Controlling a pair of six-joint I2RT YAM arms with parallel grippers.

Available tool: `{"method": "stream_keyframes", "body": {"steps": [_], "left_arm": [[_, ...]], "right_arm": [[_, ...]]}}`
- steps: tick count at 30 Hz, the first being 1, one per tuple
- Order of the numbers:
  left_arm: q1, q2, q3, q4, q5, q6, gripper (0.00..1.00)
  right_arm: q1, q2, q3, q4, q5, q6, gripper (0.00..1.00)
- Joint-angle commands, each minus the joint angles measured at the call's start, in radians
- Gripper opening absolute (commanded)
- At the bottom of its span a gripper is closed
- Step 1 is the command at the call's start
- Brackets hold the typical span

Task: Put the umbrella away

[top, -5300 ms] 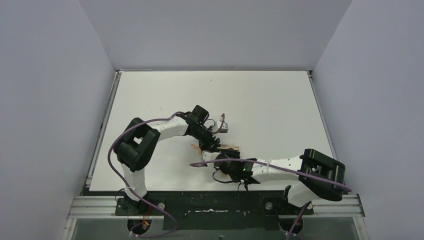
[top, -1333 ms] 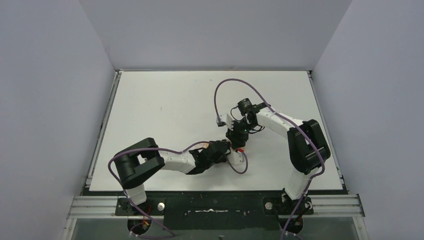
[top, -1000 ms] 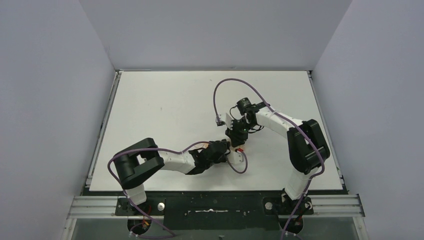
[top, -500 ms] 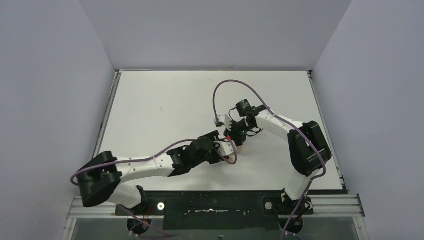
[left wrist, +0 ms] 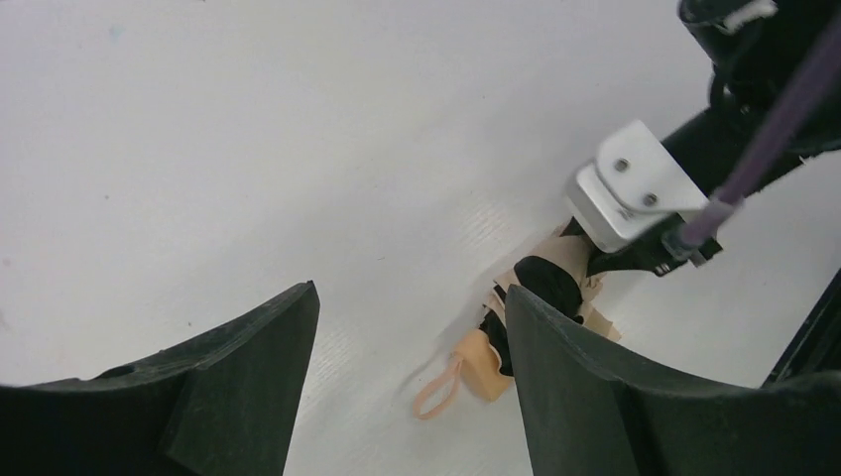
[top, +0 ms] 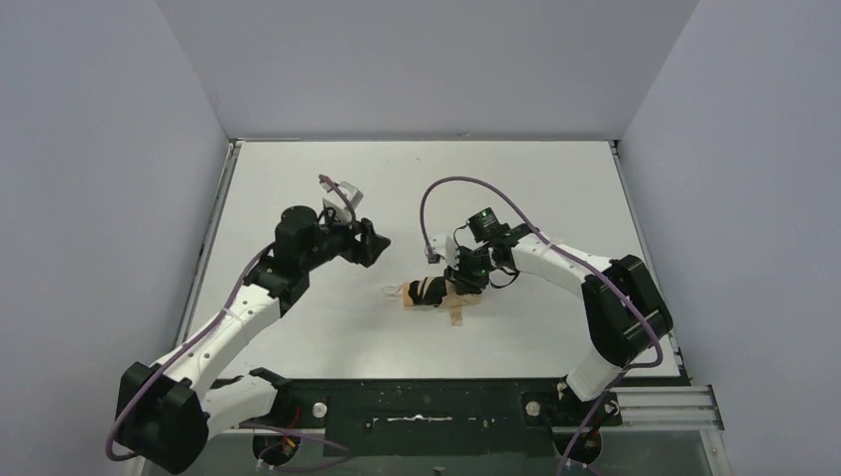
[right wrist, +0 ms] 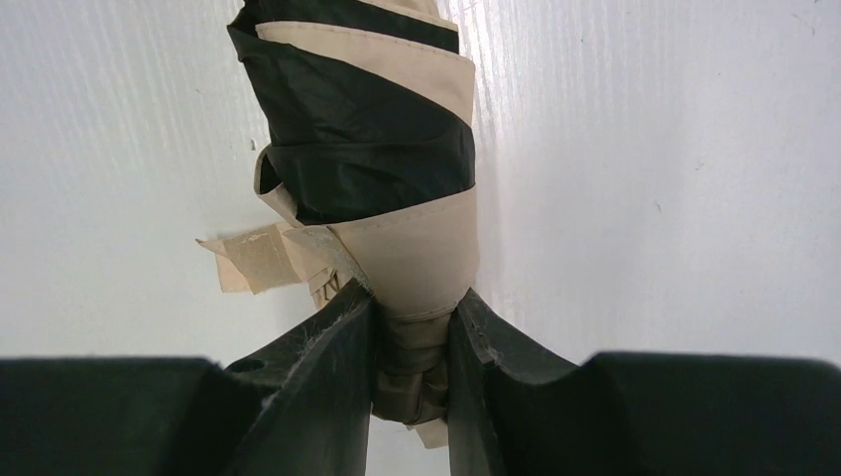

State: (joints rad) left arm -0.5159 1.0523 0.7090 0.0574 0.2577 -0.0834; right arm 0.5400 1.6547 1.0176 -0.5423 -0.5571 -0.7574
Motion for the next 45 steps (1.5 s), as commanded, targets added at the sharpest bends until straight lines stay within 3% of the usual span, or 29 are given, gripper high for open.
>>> {"method": "stream_keyframes", "body": {"steps": [1, 4, 8, 11, 21, 26, 45], "left_arm": [[0.159, 0.142, 0.123, 0.015, 0.298, -0.239, 0.66], [0.211, 0.283, 0.217, 0.012, 0.472, -0.248, 0.66], [0.211, 0.494, 0.395, -0.210, 0.585, -0.110, 0.66], [0.205, 0.621, 0.481, -0.284, 0.644, -0.056, 0.66], [0.049, 0.911, 0.735, -0.610, 0.616, 0.189, 0.66], [-0.032, 0.976, 0.778, -0.679, 0.614, 0.249, 0.66], [-0.118, 1.017, 0.685, -0.666, 0.609, 0.289, 0.69]], "right_arm": [[0.009, 0.020, -0.059, 0.025, 0.177, -0.066, 0.16], [0.016, 0.016, -0.058, 0.023, 0.186, -0.068, 0.16], [0.021, 0.001, -0.075, 0.035, 0.194, -0.075, 0.17], [0.027, -0.013, -0.095, 0.053, 0.201, -0.084, 0.17], [0.056, -0.049, -0.134, 0.068, 0.231, -0.093, 0.17], [0.067, -0.062, -0.144, 0.064, 0.249, -0.089, 0.17], [0.077, -0.057, -0.139, 0.075, 0.265, -0.062, 0.17]]}}
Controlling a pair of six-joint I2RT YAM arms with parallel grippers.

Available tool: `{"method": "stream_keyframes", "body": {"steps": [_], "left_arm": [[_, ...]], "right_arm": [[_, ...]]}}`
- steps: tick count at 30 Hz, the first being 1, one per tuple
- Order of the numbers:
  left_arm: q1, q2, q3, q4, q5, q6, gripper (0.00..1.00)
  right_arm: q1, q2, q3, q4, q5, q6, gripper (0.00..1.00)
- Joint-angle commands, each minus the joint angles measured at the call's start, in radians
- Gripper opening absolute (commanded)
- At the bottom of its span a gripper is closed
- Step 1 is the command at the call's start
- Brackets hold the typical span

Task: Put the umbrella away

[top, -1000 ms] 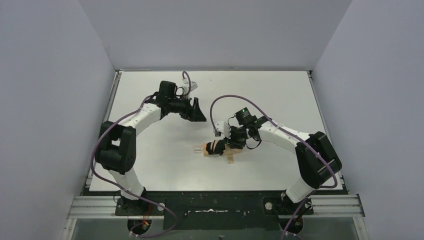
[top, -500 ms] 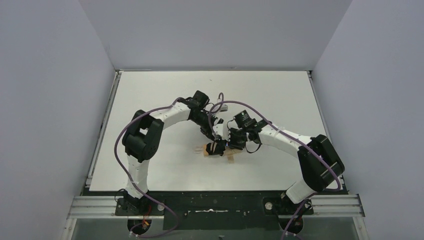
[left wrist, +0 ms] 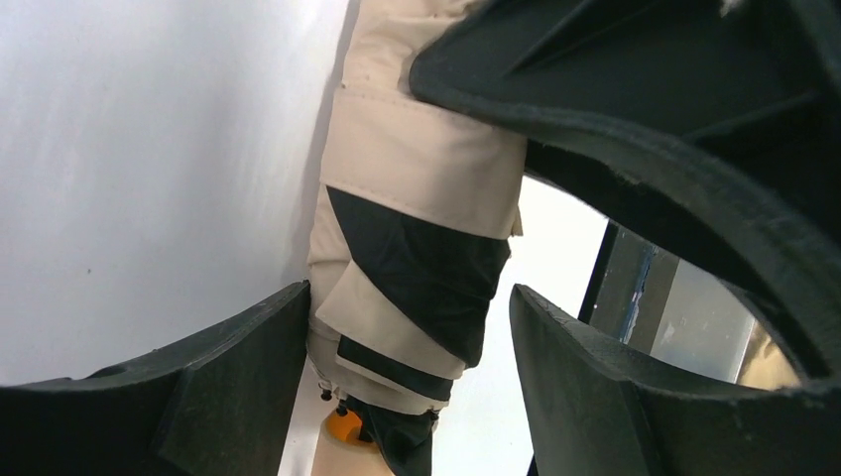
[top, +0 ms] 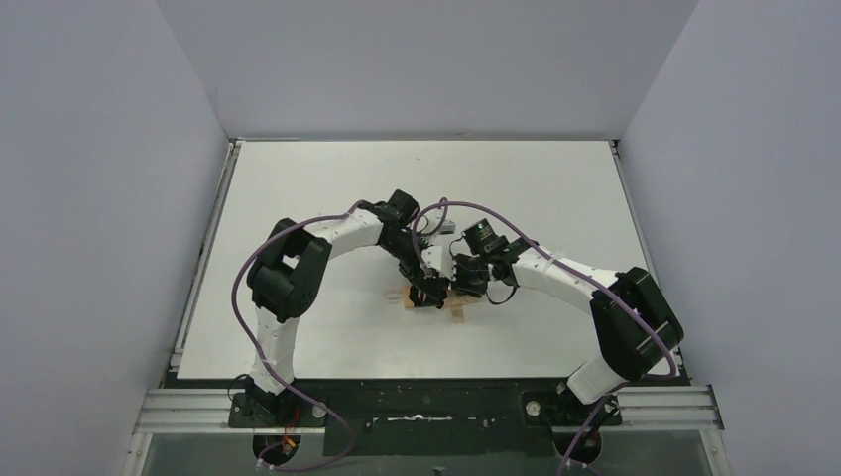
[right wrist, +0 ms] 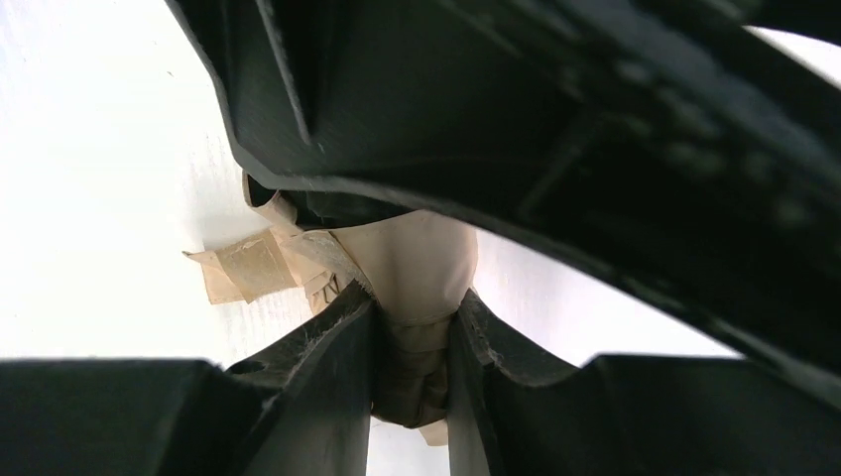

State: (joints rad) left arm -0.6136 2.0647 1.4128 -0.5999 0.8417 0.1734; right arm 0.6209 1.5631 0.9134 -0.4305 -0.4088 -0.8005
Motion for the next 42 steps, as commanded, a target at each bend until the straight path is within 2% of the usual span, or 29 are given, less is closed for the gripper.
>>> {"method": "stream_keyframes", "body": {"steps": [1, 5, 11, 14, 21, 28, 30, 36, 38, 42], "left_arm": [[-0.025, 0.009, -0.021, -0.013, 0.013, 0.035, 0.69], [-0.035, 0.024, -0.023, -0.041, -0.024, 0.044, 0.68], [-0.049, 0.012, -0.055, -0.010, -0.067, 0.009, 0.61], [-0.058, 0.000, -0.096, 0.062, -0.103, -0.052, 0.58], [-0.080, -0.028, -0.201, 0.263, -0.143, -0.198, 0.58], [-0.087, -0.012, -0.248, 0.349, -0.109, -0.276, 0.44], [-0.091, -0.014, -0.262, 0.361, -0.106, -0.281, 0.38], [-0.104, -0.029, -0.283, 0.345, -0.150, -0.288, 0.07], [-0.113, -0.046, -0.286, 0.328, -0.190, -0.290, 0.04], [-0.139, -0.084, -0.304, 0.321, -0.281, -0.304, 0.00]], "right_arm": [[-0.003, 0.038, -0.032, -0.038, 0.118, -0.017, 0.17], [-0.003, 0.045, -0.025, -0.043, 0.122, -0.013, 0.17], [-0.003, 0.035, -0.027, -0.022, 0.118, -0.007, 0.18], [-0.003, 0.028, -0.032, -0.006, 0.113, 0.000, 0.18], [-0.001, 0.019, -0.031, 0.010, 0.097, 0.013, 0.18], [-0.001, 0.021, -0.036, 0.016, 0.108, 0.013, 0.18], [-0.002, 0.026, -0.035, 0.016, 0.116, 0.013, 0.18], [-0.002, 0.021, -0.033, 0.030, 0.125, 0.024, 0.21], [-0.002, 0.008, -0.030, 0.023, 0.122, 0.025, 0.25], [-0.001, -0.040, -0.010, -0.013, 0.126, 0.023, 0.44]]}}
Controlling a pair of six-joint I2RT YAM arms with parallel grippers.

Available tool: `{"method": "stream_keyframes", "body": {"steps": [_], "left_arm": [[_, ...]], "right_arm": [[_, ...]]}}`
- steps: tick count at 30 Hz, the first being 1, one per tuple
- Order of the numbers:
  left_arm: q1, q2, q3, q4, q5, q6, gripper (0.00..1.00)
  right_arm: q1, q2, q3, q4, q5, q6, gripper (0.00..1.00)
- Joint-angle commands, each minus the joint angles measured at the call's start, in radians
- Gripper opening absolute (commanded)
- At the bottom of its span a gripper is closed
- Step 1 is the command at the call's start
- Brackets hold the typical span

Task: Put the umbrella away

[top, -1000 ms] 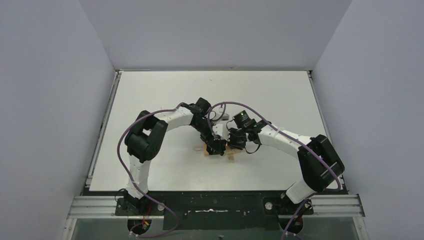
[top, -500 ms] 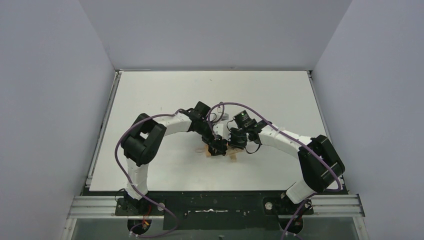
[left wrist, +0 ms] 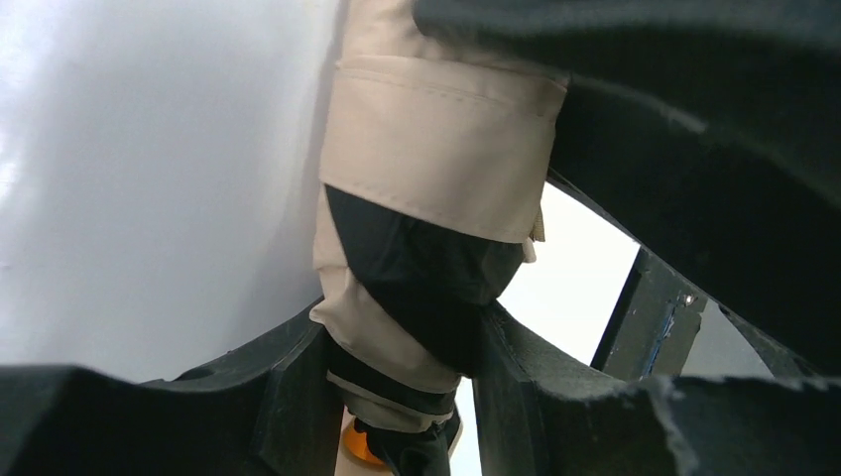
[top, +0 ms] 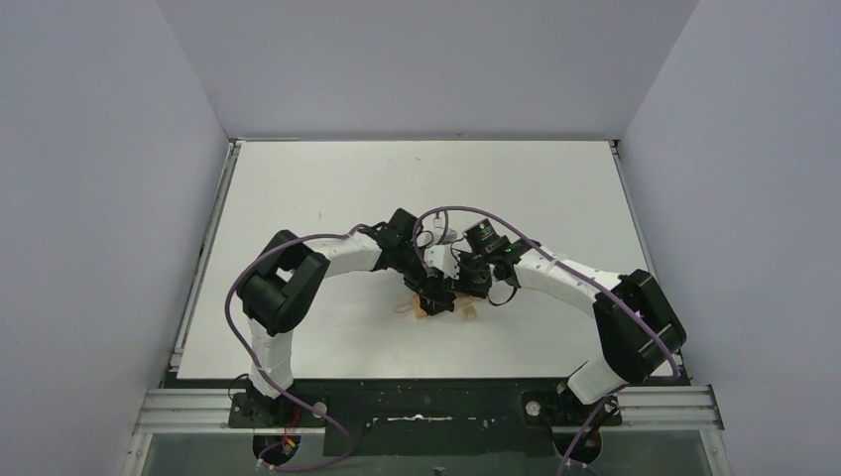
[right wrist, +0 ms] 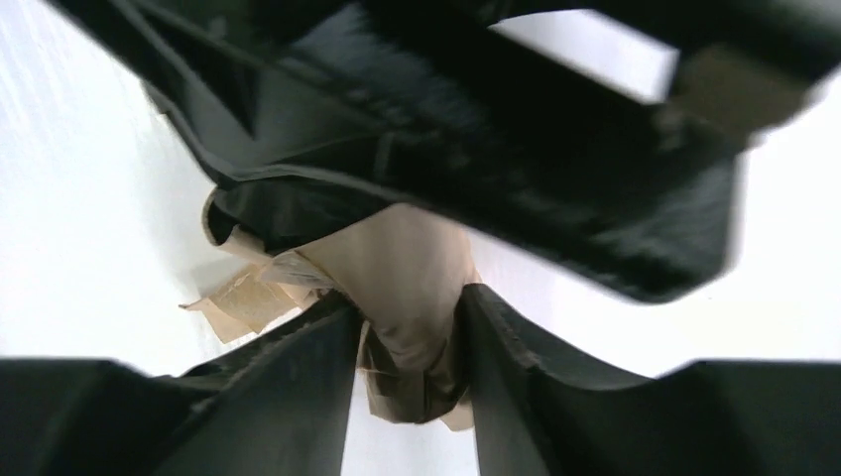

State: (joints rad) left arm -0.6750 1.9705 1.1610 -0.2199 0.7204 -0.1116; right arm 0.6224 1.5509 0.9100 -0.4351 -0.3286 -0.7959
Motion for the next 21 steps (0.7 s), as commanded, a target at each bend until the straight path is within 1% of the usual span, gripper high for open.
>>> {"method": "stream_keyframes", "body": {"steps": [1, 4, 6, 10, 12, 14, 15, 16, 18, 21], "left_arm": [[-0.080, 0.003, -0.057, -0.060, -0.183, -0.031, 0.00], [-0.085, -0.022, -0.073, -0.061, -0.245, -0.057, 0.00], [-0.091, -0.044, -0.089, -0.057, -0.294, -0.068, 0.00], [-0.102, -0.079, -0.110, -0.057, -0.363, -0.096, 0.00], [-0.111, -0.087, -0.116, -0.060, -0.404, -0.119, 0.00], [-0.120, -0.092, -0.120, -0.065, -0.439, -0.143, 0.00], [-0.123, -0.094, -0.123, -0.061, -0.454, -0.152, 0.00], [-0.127, -0.094, -0.129, -0.054, -0.465, -0.161, 0.00], [-0.126, -0.097, -0.140, -0.038, -0.483, -0.184, 0.00], [-0.129, -0.101, -0.146, -0.030, -0.497, -0.205, 0.00]], "right_arm": [[-0.003, -0.044, 0.002, -0.021, 0.051, 0.022, 0.48], [-0.003, -0.116, 0.016, -0.026, 0.056, 0.070, 0.59], [-0.003, -0.201, -0.001, -0.006, 0.045, 0.125, 0.66], [-0.004, -0.361, -0.036, 0.046, 0.017, 0.230, 0.69], [-0.006, -0.434, -0.057, 0.100, 0.043, 0.348, 0.69], [-0.006, -0.496, -0.081, 0.157, 0.114, 0.535, 0.68], [-0.007, -0.522, -0.094, 0.178, 0.172, 0.648, 0.67], [-0.006, -0.543, -0.104, 0.187, 0.272, 0.785, 0.65], [-0.007, -0.583, -0.121, 0.144, 0.403, 1.069, 0.63], [-0.007, -0.639, -0.173, 0.025, 0.498, 1.383, 0.61]]}}
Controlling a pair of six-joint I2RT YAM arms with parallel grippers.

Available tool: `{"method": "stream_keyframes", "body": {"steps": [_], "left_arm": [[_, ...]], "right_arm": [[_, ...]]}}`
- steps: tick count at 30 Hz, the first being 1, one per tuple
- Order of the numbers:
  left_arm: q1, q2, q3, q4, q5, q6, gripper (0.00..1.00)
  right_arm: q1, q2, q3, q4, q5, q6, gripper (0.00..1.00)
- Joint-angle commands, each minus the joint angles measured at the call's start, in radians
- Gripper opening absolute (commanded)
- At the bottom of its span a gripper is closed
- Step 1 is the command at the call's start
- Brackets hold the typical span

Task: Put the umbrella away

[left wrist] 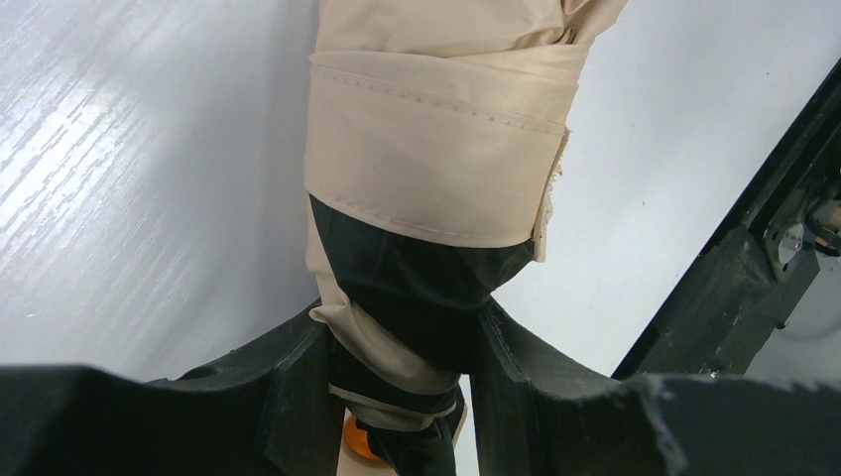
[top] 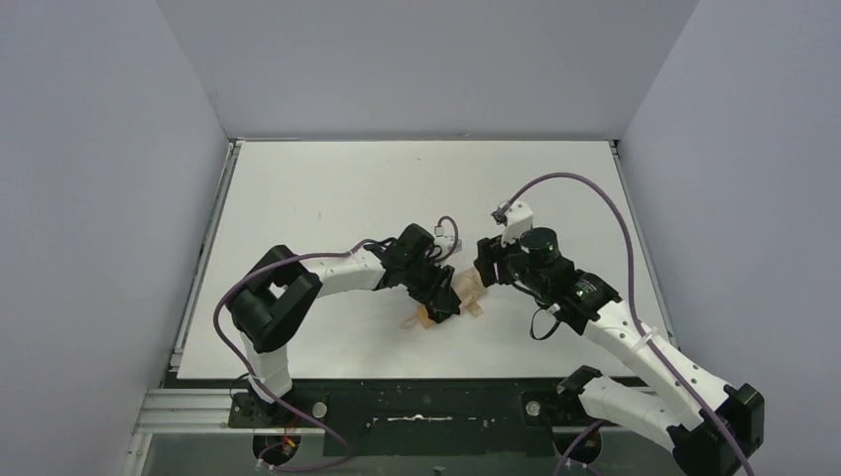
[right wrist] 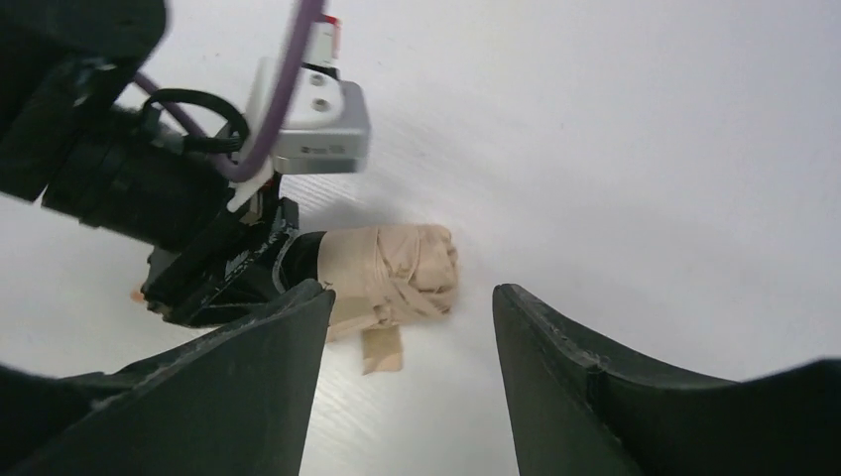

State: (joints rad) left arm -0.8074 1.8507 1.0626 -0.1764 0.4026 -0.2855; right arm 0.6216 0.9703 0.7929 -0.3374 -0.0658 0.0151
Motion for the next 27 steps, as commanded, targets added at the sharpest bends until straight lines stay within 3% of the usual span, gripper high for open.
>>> {"method": "stream_keyframes", "body": {"steps": [1, 8, 13, 20, 27], "left_arm": [[0.002, 0.015, -0.053, -0.066, -0.185, -0.039, 0.00], [-0.017, 0.000, -0.051, -0.083, -0.237, -0.088, 0.00], [-0.021, -0.014, -0.057, -0.114, -0.291, -0.147, 0.00], [-0.032, -0.032, -0.075, -0.116, -0.348, -0.258, 0.00], [-0.040, -0.043, -0.101, -0.110, -0.382, -0.343, 0.00]], "right_arm": [[-0.006, -0.074, -0.082, -0.096, 0.252, 0.660, 0.61], [-0.003, -0.153, -0.235, -0.211, 0.298, 1.151, 0.61], [-0.003, -0.176, -0.325, -0.093, 0.224, 1.320, 0.59], [0.005, -0.165, -0.379, -0.011, 0.255, 1.545, 0.55], [0.011, -0.054, -0.425, 0.168, 0.232, 1.677, 0.51]]}}
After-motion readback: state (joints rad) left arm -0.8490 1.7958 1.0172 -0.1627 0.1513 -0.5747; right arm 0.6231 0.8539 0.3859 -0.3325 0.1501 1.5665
